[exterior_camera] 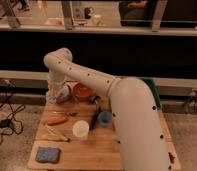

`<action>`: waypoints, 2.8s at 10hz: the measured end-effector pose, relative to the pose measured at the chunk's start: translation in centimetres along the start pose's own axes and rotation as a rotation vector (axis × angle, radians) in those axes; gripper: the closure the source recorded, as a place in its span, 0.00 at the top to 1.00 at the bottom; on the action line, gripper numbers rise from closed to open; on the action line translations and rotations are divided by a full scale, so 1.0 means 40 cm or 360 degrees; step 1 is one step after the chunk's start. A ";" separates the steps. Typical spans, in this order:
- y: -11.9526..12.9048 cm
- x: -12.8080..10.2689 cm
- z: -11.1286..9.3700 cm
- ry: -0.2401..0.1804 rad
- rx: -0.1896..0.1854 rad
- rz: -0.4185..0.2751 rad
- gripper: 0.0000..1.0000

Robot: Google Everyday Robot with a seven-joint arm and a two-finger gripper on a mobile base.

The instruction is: Place towel in purple bowl

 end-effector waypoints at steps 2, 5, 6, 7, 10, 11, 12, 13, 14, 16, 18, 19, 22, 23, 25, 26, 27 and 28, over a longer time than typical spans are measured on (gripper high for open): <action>-0.024 0.035 0.020 -0.0005 0.0034 0.0001 0.12; -0.067 0.066 0.026 -0.0004 0.0069 -0.0016 0.12; -0.073 0.070 0.028 -0.0005 0.0071 -0.0020 0.12; -0.078 0.068 0.031 -0.0009 0.0071 -0.0028 0.12; -0.090 0.072 0.047 -0.0016 0.0080 -0.0042 0.12; -0.094 0.071 0.051 -0.0019 0.0081 -0.0046 0.12; -0.096 0.069 0.050 -0.0019 0.0080 -0.0048 0.12; -0.093 0.072 0.050 -0.0018 0.0079 -0.0046 0.13; -0.093 0.073 0.050 -0.0018 0.0079 -0.0045 0.19; -0.093 0.073 0.050 -0.0017 0.0079 -0.0045 0.39; -0.093 0.072 0.051 -0.0017 0.0078 -0.0046 0.61; -0.094 0.072 0.051 -0.0018 0.0078 -0.0047 0.69; -0.094 0.072 0.051 -0.0018 0.0078 -0.0047 0.80; -0.092 0.072 0.054 -0.0019 0.0076 -0.0046 0.80; -0.092 0.072 0.054 -0.0019 0.0076 -0.0046 0.80; -0.092 0.072 0.055 -0.0020 0.0076 -0.0046 0.80; -0.092 0.072 0.054 -0.0019 0.0076 -0.0046 0.80; -0.092 0.072 0.055 -0.0020 0.0075 -0.0046 0.80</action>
